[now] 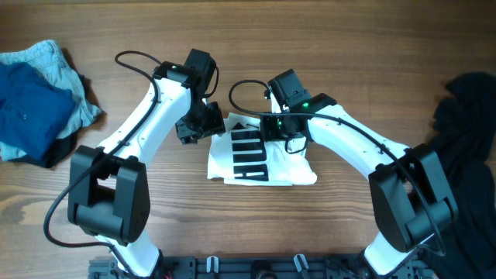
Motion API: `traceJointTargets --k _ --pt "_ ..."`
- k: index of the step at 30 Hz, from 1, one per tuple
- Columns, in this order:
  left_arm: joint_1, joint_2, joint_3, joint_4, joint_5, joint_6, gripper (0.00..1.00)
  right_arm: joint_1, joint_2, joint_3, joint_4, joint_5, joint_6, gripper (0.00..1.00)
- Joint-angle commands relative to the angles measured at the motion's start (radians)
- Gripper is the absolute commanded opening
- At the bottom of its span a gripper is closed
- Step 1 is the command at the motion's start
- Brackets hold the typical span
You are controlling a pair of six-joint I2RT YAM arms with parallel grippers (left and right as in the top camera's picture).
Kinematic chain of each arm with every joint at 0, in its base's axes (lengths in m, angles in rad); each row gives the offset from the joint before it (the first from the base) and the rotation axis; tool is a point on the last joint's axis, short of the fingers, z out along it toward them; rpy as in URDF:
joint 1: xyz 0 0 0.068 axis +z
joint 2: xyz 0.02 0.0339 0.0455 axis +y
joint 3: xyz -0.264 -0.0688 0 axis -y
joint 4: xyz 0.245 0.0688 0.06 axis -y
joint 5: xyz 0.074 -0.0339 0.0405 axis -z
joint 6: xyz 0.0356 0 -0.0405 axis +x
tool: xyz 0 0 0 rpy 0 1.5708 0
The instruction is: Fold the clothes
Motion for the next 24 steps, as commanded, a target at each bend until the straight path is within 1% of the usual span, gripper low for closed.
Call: traceJointTargets --k 1,3,5,8,10,12,13,14,15,17,19,21,22,23,24 --pt "0.003 0.006 -0.004 -0.001 -0.012 0.016 0.61 -0.002 0.014 0.01 -0.024 -0.016 -0.003 0.04" --pt "0.003 0.006 -0.004 -0.001 -0.012 0.016 0.61 -0.034 -0.011 0.011 -0.051 -0.006 0.011 0.04" --pt "0.003 0.006 -0.004 -0.001 -0.012 0.016 0.61 -0.071 -0.043 0.011 -0.081 0.059 0.076 0.04" --pt "0.003 0.006 -0.004 -0.001 -0.012 0.016 0.61 -0.143 -0.072 0.011 -0.101 0.127 0.097 0.04" --pt "0.003 0.006 -0.004 -0.001 -0.013 0.016 0.61 -0.176 -0.072 0.01 -0.133 0.126 0.101 0.04" --pt "0.003 0.006 -0.004 0.0 -0.013 0.015 0.61 -0.178 -0.072 0.01 -0.174 0.134 0.099 0.04" --pt "0.003 0.006 -0.004 0.0 -0.013 0.016 0.61 -0.178 -0.072 0.01 -0.235 0.154 0.126 0.04" --pt "0.003 0.006 -0.004 0.003 -0.013 0.015 0.61 -0.179 -0.072 0.009 -0.267 0.164 0.14 0.06" --pt "0.003 0.006 -0.004 0.019 -0.01 0.016 0.61 -0.178 -0.072 0.008 -0.296 0.169 0.14 0.1" --pt "0.002 0.006 -0.004 0.056 0.01 0.016 0.61 -0.179 -0.072 0.008 -0.34 0.208 0.157 0.11" --pt "0.001 0.006 -0.004 0.068 0.047 0.016 0.63 -0.179 -0.072 0.008 -0.398 0.252 0.18 0.11" --pt "0.001 0.006 -0.004 0.06 0.08 0.015 0.69 -0.179 -0.072 0.008 -0.441 0.253 0.18 0.09" --pt "0.0 0.006 -0.004 0.062 0.082 0.016 0.7 -0.179 -0.08 0.008 -0.451 0.227 0.171 0.05" --pt "0.0 0.006 -0.004 0.079 0.082 0.025 0.7 -0.179 -0.095 0.008 -0.463 0.216 0.165 0.04" --pt "0.0 0.006 -0.004 0.116 0.082 0.07 0.7 -0.179 -0.119 0.008 -0.475 0.214 0.166 0.04"
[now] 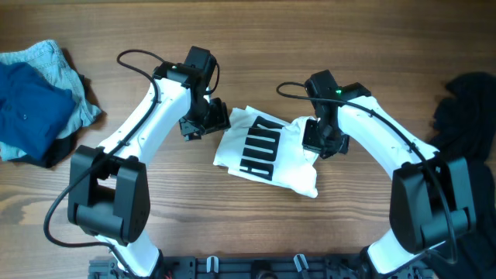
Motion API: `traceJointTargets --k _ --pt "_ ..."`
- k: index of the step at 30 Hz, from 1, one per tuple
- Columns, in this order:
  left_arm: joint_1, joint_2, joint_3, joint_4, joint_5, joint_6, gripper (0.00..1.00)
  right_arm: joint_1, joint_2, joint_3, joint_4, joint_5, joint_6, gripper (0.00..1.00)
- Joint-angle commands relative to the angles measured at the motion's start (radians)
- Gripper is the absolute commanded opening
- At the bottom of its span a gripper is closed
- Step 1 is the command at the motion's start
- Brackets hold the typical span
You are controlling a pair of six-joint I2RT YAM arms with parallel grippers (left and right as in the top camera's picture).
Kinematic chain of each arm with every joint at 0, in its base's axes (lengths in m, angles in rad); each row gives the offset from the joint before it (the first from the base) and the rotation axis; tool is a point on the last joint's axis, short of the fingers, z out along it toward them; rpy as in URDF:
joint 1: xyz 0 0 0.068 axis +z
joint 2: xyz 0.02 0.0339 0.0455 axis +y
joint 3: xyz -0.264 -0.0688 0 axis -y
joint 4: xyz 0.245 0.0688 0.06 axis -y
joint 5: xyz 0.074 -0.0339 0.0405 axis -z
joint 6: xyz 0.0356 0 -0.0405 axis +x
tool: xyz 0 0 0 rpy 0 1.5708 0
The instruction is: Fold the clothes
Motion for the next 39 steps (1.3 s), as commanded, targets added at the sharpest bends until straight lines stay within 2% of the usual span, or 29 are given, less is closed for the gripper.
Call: traceJointTargets --k 1,2,5,6,11,16,20,21,22,24,27,29,32,33,35,36,38,39 --pt "0.0 0.006 -0.003 0.115 0.027 0.142 0.71 0.0 -0.105 0.005 -0.026 -0.006 0.005 0.05" --pt "0.001 0.006 -0.003 0.181 0.028 0.19 0.71 0.0 -0.146 0.005 -0.027 -0.025 0.003 0.06" --pt "0.0 0.019 -0.003 0.373 0.077 0.279 0.73 0.001 -0.236 0.005 -0.016 -0.175 -0.117 0.18" --pt "-0.002 0.04 -0.003 0.432 0.114 0.297 0.73 0.003 -0.236 0.003 -0.023 -0.234 -0.149 0.18" --pt "-0.006 0.182 -0.003 0.473 0.15 0.297 0.74 0.047 -0.199 -0.087 0.022 -0.329 -0.163 0.18" --pt "-0.024 0.258 -0.003 0.324 0.163 0.297 0.73 0.066 -0.167 -0.219 0.111 -0.376 -0.138 0.18" --pt "-0.019 0.258 -0.003 0.018 0.041 0.296 0.63 0.063 -0.12 -0.299 0.204 -0.371 -0.138 0.18" --pt "-0.019 0.258 -0.003 -0.069 0.016 0.293 0.58 0.05 -0.103 -0.299 0.231 -0.306 -0.129 0.18" --pt "-0.019 0.258 -0.003 -0.107 0.016 0.289 0.58 0.037 -0.095 -0.299 0.256 -0.247 -0.097 0.19" --pt "-0.019 0.258 -0.003 -0.169 0.016 0.225 0.6 -0.016 -0.067 -0.299 0.371 -0.171 -0.067 0.19" --pt "-0.019 0.246 -0.003 -0.205 0.039 0.146 0.59 -0.078 -0.056 -0.282 0.525 -0.187 -0.142 0.18" --pt "-0.017 0.182 -0.002 -0.155 0.054 0.102 0.56 -0.084 -0.061 -0.218 0.499 -0.249 -0.221 0.19" --pt "0.011 0.033 -0.002 0.013 0.054 0.051 0.62 -0.082 -0.084 -0.132 0.358 -0.261 -0.246 0.22" --pt "0.016 -0.005 -0.002 0.113 0.054 0.057 0.7 -0.082 -0.108 -0.105 0.31 -0.26 -0.246 0.27" --pt "0.014 -0.019 -0.002 0.253 0.106 0.139 0.86 -0.082 -0.171 -0.07 0.254 -0.261 -0.245 0.34" --pt "0.013 0.008 -0.002 0.309 0.227 0.22 0.91 -0.082 -0.225 -0.056 0.231 -0.256 -0.245 0.36" --pt "0.013 0.056 -0.002 0.343 0.319 0.278 0.94 -0.082 -0.286 -0.047 0.212 -0.222 -0.242 0.38" --pt "0.011 0.088 -0.002 0.358 0.334 0.292 0.95 -0.082 -0.321 -0.047 0.207 -0.209 -0.236 0.44"
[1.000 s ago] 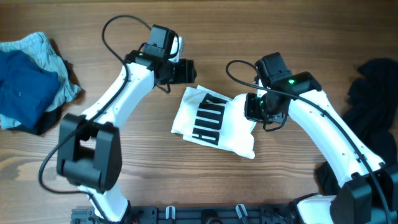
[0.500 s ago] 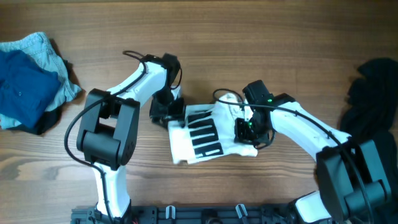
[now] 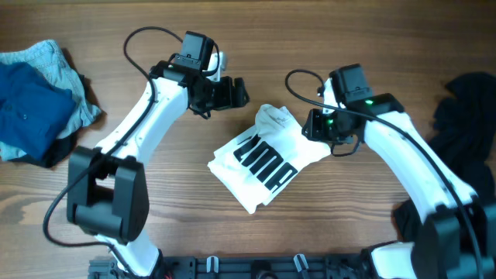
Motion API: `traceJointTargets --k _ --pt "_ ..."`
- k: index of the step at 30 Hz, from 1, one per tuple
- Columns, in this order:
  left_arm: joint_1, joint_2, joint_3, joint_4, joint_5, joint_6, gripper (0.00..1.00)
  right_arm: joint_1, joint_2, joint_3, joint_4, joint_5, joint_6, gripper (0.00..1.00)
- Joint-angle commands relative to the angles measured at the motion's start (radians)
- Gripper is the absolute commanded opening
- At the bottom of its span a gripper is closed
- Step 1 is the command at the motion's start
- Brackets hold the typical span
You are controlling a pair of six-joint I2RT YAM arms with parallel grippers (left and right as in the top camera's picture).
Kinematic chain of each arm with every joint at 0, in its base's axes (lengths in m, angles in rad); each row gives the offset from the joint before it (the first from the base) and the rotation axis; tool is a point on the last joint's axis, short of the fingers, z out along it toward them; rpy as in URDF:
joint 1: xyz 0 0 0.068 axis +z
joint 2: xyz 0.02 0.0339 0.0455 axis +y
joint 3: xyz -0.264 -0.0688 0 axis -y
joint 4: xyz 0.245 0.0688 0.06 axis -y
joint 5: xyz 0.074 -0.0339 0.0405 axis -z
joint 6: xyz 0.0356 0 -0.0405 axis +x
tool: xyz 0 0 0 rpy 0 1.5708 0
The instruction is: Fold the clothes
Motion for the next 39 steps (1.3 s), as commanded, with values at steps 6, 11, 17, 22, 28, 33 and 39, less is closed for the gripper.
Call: traceJointTargets --k 6,11,17,22,28,33,39 --pt "-0.058 0.258 -0.005 0.038 0.267 0.245 0.97 0.002 -0.159 0.037 -0.046 0.057 0.018 0.56" --pt "-0.172 0.31 -0.005 0.0 0.308 0.297 0.8 0.002 -0.159 0.037 -0.066 0.057 0.017 0.56" --pt "-0.129 0.289 0.013 0.039 0.168 0.247 0.08 0.002 -0.159 0.037 -0.079 0.058 0.01 0.55" --pt "0.037 0.145 0.051 0.042 -0.005 0.179 0.06 0.002 -0.159 0.037 -0.09 0.092 0.01 0.55" --pt "0.433 -0.132 0.053 0.134 -0.163 0.19 0.04 0.002 -0.159 0.037 -0.107 0.122 0.01 0.55" --pt "0.732 -0.182 0.053 0.267 -0.163 0.178 0.04 0.002 -0.159 0.037 -0.107 0.123 0.011 0.55" --pt "0.921 -0.182 0.053 0.361 -0.163 0.178 0.05 0.002 -0.159 0.037 -0.104 0.122 0.014 0.55"
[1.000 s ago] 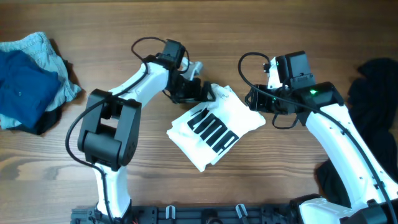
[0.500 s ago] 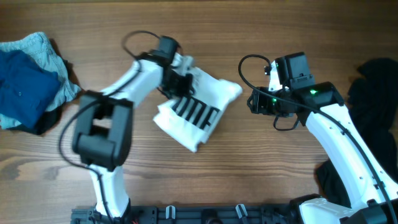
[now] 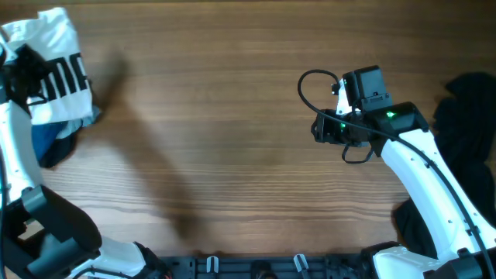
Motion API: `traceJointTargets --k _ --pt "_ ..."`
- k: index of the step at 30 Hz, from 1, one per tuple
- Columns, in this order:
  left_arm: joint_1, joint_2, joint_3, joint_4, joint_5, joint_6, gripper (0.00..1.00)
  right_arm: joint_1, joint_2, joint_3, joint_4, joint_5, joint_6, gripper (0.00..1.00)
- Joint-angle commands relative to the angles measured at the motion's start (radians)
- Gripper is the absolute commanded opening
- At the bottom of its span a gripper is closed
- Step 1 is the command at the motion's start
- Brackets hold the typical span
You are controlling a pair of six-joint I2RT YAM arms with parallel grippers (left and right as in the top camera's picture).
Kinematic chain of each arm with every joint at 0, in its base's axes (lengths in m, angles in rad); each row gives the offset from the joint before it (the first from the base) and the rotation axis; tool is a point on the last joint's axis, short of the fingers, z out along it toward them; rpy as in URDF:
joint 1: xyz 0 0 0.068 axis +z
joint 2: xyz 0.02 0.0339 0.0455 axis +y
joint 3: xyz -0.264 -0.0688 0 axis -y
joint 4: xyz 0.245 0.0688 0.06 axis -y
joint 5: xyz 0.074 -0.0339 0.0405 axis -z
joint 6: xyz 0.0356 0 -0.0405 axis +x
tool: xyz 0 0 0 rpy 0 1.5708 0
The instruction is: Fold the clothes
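A folded white shirt with black lettering [image 3: 60, 58] hangs at the far upper left, over the pile of blue clothes [image 3: 48, 132]. It looks raised off the table and casts a blurred shadow to its right. My left gripper [image 3: 22, 60] is shut on its left side and is mostly hidden by the cloth. My right gripper [image 3: 316, 129] is right of the table's middle, pointing left, open, with nothing between its fingers.
A heap of black clothing [image 3: 465, 116] lies along the right edge, behind my right arm. The light blue garment [image 3: 91, 115] of the left pile peeks out under the shirt. A black rail [image 3: 256, 267] runs along the front edge.
The white shirt has left the table's middle and is now at the far upper left in my left gripper, over the blue pile. My right gripper is slightly further right, with nothing in it.
The folded shirt lay at the middle with both grippers at its top corners. Then it was turned slightly, and then lay diagonally with my left gripper off it and my right at its upper edge. Now my left gripper holds it over the blue pile.
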Motion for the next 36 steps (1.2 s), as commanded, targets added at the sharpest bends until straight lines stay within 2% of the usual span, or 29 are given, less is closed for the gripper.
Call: traceJointTargets --k 1,4,11,12,13,14,16,19,21,23,25,26,28,30,33,36 --pt "0.08 -0.026 0.013 0.039 0.006 -0.012 0.05 0.002 -0.008 0.017 0.003 0.018 0.003 0.55" --pt "0.147 -0.026 0.013 0.05 0.006 -0.055 0.04 0.002 -0.008 0.017 0.01 0.019 0.027 0.55" --pt "0.237 0.041 0.012 0.078 0.004 -0.054 0.09 0.002 -0.008 0.017 0.01 0.021 0.027 0.55" --pt "0.25 0.056 0.012 0.079 -0.002 -0.054 0.2 0.002 -0.008 0.017 0.008 0.021 0.028 0.55" --pt "0.263 0.065 0.012 0.079 -0.003 -0.054 0.43 0.002 -0.008 0.017 0.006 0.021 0.027 0.55" --pt "0.283 0.074 0.012 0.077 -0.023 -0.054 0.81 0.002 -0.008 0.017 0.004 0.021 0.027 0.55" --pt "0.325 0.076 0.012 0.077 -0.098 -0.055 1.0 0.002 -0.008 0.017 -0.002 0.021 0.027 0.55" --pt "0.378 0.075 0.013 0.082 -0.101 -0.062 1.0 0.002 -0.008 0.017 -0.005 0.022 0.024 0.56" --pt "0.377 0.069 0.013 0.083 0.029 -0.062 1.0 0.002 -0.008 0.017 0.006 0.026 0.024 0.57" --pt "0.336 0.068 0.013 0.082 0.194 -0.075 1.0 0.002 -0.008 0.016 0.052 0.025 0.024 0.72" --pt "0.253 0.068 0.012 0.048 0.236 -0.084 1.0 0.002 -0.006 0.016 0.144 0.024 0.025 0.87" --pt "0.158 0.068 0.012 -0.006 0.235 -0.076 1.0 0.002 0.001 0.016 0.223 0.024 0.026 1.0" --pt "-0.01 0.068 0.012 -0.102 0.234 -0.075 1.0 0.002 0.011 0.016 0.347 0.002 0.028 0.99" --pt "-0.15 0.068 0.012 -0.201 0.172 -0.038 1.0 0.002 0.012 0.016 0.397 -0.006 0.027 1.0" --pt "-0.338 0.068 0.012 -0.369 0.045 -0.004 1.0 -0.031 0.013 0.016 0.409 -0.009 0.025 1.0" --pt "-0.448 0.068 0.012 -0.51 0.017 -0.005 1.0 -0.108 0.013 0.016 0.367 -0.092 0.024 1.0"
